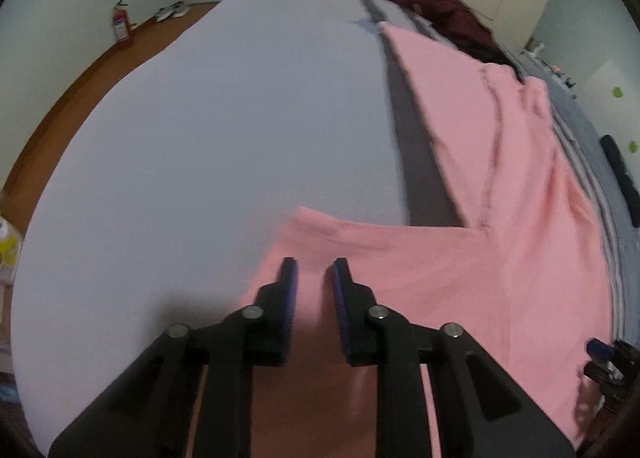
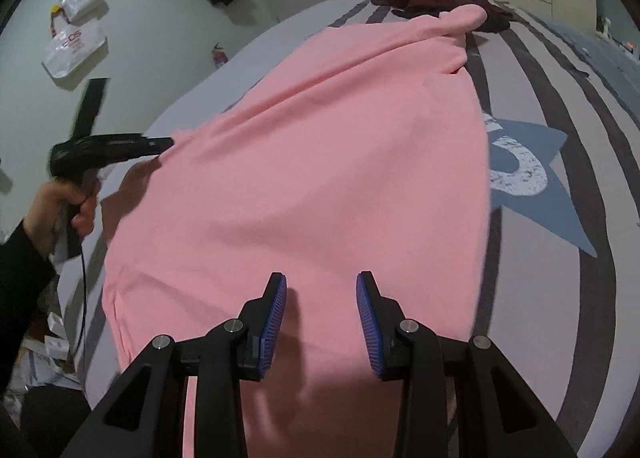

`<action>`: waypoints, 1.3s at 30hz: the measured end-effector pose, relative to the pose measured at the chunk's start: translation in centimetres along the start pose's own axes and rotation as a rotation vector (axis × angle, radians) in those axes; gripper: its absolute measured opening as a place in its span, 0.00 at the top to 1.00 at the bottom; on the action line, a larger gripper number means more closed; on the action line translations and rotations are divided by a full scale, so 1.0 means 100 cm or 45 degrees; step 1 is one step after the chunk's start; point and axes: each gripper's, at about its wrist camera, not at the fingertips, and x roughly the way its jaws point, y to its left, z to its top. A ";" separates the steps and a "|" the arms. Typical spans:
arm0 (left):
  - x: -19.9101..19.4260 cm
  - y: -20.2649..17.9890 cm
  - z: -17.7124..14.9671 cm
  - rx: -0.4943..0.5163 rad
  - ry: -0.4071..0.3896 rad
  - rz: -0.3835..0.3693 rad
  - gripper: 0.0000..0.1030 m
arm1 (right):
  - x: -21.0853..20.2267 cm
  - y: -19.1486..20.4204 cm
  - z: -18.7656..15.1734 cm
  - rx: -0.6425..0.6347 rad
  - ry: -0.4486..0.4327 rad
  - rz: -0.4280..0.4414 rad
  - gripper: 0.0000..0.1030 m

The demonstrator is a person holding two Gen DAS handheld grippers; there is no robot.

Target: Fold clothes

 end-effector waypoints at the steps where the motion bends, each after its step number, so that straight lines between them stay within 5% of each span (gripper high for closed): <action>1: 0.000 0.005 0.001 -0.017 -0.009 0.015 0.89 | -0.002 0.001 -0.003 -0.016 0.000 -0.003 0.68; 4: -0.005 0.028 0.002 -0.077 -0.036 0.188 0.89 | -0.006 -0.001 -0.009 -0.049 0.003 -0.007 0.68; 7: -0.011 0.045 0.003 -0.158 -0.041 0.123 0.89 | -0.011 -0.005 -0.015 -0.050 0.011 0.004 0.68; 10: -0.018 0.035 0.006 -0.093 -0.098 0.126 0.89 | -0.016 -0.009 -0.018 -0.042 0.018 0.011 0.68; 15: -0.009 0.009 0.014 -0.009 -0.073 0.031 0.67 | -0.030 -0.011 -0.026 -0.024 0.013 0.009 0.68; 18: -0.001 -0.002 0.017 0.053 -0.062 0.042 0.67 | -0.039 -0.014 -0.025 -0.040 -0.019 -0.042 0.68; 21: 0.015 -0.007 0.022 0.108 -0.013 0.113 0.65 | -0.042 -0.025 -0.032 -0.007 -0.010 -0.047 0.68; 28: 0.000 0.001 0.027 0.012 -0.101 0.303 0.62 | -0.046 -0.035 -0.049 -0.029 0.017 -0.091 0.68; 33: -0.051 -0.039 -0.001 0.146 -0.214 0.119 0.62 | -0.064 -0.026 -0.038 -0.072 -0.056 -0.115 0.68; 39: -0.069 -0.106 -0.053 0.268 -0.140 -0.137 0.62 | -0.070 0.008 -0.027 -0.171 -0.131 -0.021 0.68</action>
